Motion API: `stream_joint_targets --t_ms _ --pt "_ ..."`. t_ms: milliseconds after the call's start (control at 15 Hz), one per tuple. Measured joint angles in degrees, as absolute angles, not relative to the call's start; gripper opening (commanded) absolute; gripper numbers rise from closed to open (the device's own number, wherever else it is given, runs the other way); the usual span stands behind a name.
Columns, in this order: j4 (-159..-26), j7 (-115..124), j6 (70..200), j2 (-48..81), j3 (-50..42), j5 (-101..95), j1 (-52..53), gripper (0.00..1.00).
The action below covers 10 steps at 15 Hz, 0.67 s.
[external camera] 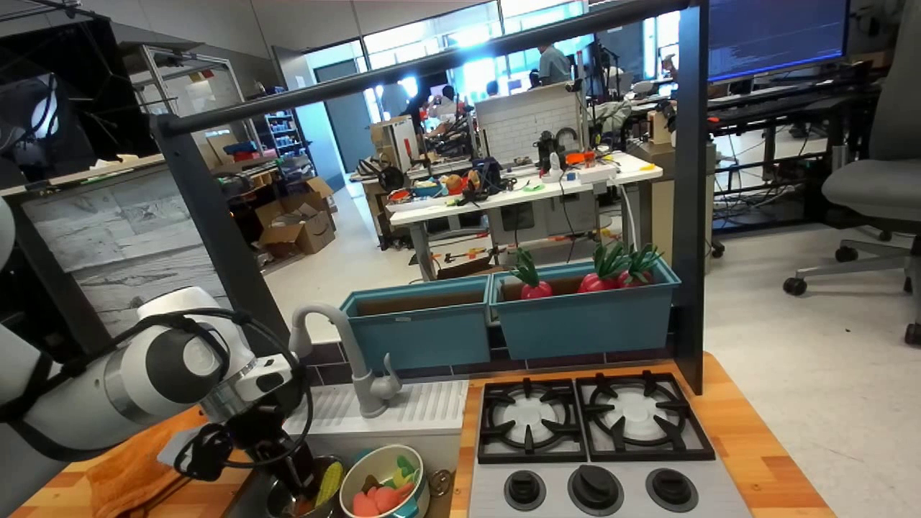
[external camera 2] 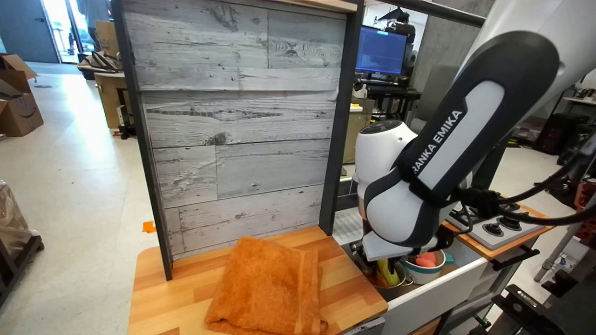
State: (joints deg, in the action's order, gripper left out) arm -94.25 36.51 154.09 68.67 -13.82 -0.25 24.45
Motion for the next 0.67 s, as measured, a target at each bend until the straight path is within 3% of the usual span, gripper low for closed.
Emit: stream_joint_targets --t_ms 67,133,200,267,333,400,667 --pt "-92.8 36.5 154.1 69.7 -14.0 -0.3 24.5 0.04" --pt "-91.5 36.5 154.1 70.6 -14.1 -0.3 24.4 0.13" --pt "-90.5 36.5 154.1 71.3 -14.1 -0.3 24.4 0.32" --pt "-89.5 36.5 154.1 71.9 -14.2 -0.3 24.5 0.39" --pt "-88.9 36.5 154.1 72.4 -14.3 -0.3 24.5 0.2" --pt "-88.6 36.5 154.1 72.7 -14.4 -0.3 24.5 0.08" --pt "-88.1 36.5 154.1 73.2 -14.7 -0.4 24.5 0.0"
